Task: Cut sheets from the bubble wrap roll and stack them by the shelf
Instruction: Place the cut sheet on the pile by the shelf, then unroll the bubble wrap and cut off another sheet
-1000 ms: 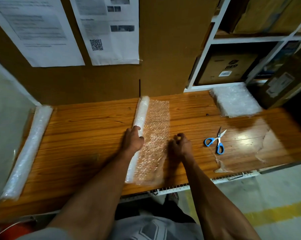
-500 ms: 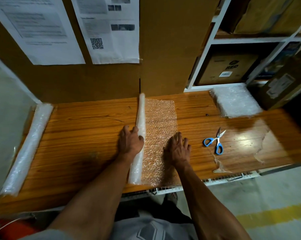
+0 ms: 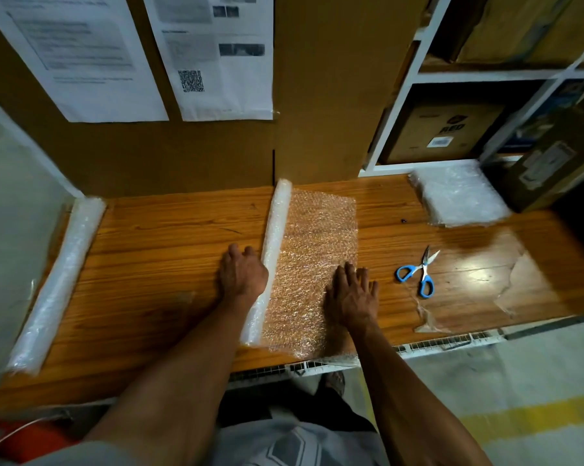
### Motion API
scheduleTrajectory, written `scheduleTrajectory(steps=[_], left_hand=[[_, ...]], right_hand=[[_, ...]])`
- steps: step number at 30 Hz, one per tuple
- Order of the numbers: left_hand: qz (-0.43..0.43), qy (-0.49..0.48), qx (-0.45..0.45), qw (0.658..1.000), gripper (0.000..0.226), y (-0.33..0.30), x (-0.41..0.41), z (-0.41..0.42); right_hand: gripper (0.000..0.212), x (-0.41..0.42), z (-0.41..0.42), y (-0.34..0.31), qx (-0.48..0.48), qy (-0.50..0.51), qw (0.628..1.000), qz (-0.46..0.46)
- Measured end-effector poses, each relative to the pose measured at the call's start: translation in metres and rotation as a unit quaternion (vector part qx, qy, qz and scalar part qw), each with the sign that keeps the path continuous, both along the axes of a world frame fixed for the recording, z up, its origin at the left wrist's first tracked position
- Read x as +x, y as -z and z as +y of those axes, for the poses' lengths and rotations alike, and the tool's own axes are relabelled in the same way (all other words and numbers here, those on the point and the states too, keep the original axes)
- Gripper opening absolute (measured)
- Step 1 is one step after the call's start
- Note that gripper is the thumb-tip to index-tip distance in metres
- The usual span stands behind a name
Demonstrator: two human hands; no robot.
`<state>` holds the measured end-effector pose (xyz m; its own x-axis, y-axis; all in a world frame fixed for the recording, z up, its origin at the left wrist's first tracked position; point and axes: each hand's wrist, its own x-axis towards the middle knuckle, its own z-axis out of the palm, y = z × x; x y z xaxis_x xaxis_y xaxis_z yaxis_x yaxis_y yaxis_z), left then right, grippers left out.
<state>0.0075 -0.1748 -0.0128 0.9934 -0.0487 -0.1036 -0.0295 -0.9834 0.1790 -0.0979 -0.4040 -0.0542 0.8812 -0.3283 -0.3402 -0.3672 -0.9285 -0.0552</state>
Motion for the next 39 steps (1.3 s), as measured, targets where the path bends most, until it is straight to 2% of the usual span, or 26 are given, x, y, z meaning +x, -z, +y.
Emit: scheduleTrajectory(steps=[2,4,7,9,12,16,21,25,32,39], left_hand=[[-0.017,0.024,-0.043,0.999,0.046,0.0,0.0,0.0],[-0.007,0.102,-0.077,0.992,0.052,-0.003,-0.004,-0.006],[0.042,0.205,-0.02,0.978,0.054,-0.001,-0.012,-0.014],[0.051,0.188,0.014,0.981,0.051,0.006,-0.014,-0.01],[0.024,0.092,0.029,0.995,0.054,0.013,-0.013,0.004],[-0.014,0.005,0.007,1.0,0.05,0.01,-0.008,0.013],[-0.078,0.052,-0.011,0.996,0.048,0.008,-0.015,0.003],[-0.109,0.173,-0.018,0.979,0.041,0.008,-0.027,-0.018],[0.025,0.314,-0.14,0.939,0.032,0.013,-0.039,-0.076],[0.093,0.334,-0.171,0.922,0.03,0.011,-0.041,-0.151]], right_hand=[[0.071,0.001,0.0,0.0,0.002,0.007,1.0,0.001],[0.071,0.0,0.003,0.0,0.011,0.01,1.0,0.0],[0.071,-0.001,0.003,0.001,0.01,0.011,1.0,0.008],[0.07,-0.001,-0.003,0.002,0.007,0.013,1.0,0.023],[0.075,-0.004,-0.015,0.003,0.0,0.016,0.999,0.029],[0.072,-0.005,-0.016,-0.001,-0.001,0.033,0.999,0.022],[0.071,-0.012,-0.003,-0.016,0.014,0.047,0.999,-0.014],[0.064,-0.015,-0.01,-0.019,0.028,0.069,0.996,-0.047],[0.054,-0.019,-0.056,-0.018,0.018,0.145,0.986,-0.085],[0.06,-0.027,-0.119,-0.012,-0.003,0.192,0.979,-0.062]])
